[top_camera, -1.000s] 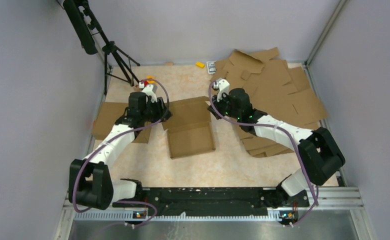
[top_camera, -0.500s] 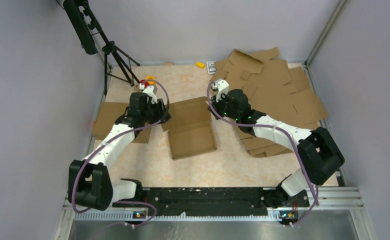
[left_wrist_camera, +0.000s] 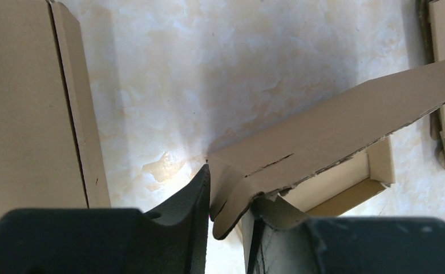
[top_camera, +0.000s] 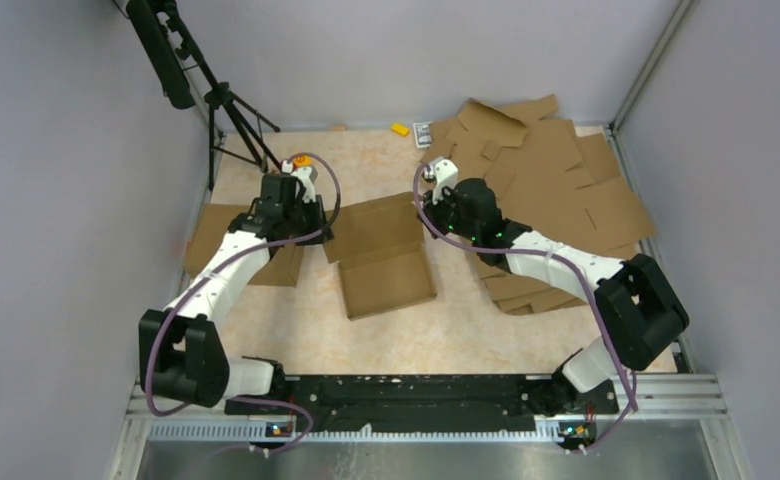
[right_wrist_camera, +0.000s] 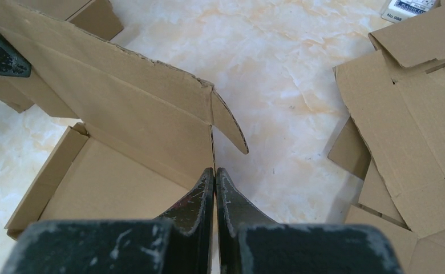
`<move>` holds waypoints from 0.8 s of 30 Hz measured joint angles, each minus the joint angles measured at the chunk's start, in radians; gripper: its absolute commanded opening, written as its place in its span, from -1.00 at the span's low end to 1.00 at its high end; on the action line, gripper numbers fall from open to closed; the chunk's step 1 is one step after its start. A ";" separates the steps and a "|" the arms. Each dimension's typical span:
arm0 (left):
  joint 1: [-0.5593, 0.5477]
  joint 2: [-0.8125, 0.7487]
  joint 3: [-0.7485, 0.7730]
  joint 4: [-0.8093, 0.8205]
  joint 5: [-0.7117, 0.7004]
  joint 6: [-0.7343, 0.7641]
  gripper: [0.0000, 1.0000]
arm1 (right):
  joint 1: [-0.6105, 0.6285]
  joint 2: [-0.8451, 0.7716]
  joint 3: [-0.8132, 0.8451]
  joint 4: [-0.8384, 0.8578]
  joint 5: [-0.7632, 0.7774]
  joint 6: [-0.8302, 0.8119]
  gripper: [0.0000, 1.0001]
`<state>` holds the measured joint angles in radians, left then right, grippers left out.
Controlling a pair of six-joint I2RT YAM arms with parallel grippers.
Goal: Fold the paper box
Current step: Close the paper box at the center of the board.
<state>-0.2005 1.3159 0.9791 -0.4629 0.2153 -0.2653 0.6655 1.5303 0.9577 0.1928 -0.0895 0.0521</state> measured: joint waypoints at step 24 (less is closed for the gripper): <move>-0.016 0.050 0.036 0.030 -0.085 -0.149 -1.00 | 0.094 -0.004 -0.057 0.191 0.234 0.005 -1.00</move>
<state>-0.2165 1.3659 1.0149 -0.4332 0.1299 -0.4145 0.7597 1.5265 0.9009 0.3840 0.1444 0.0574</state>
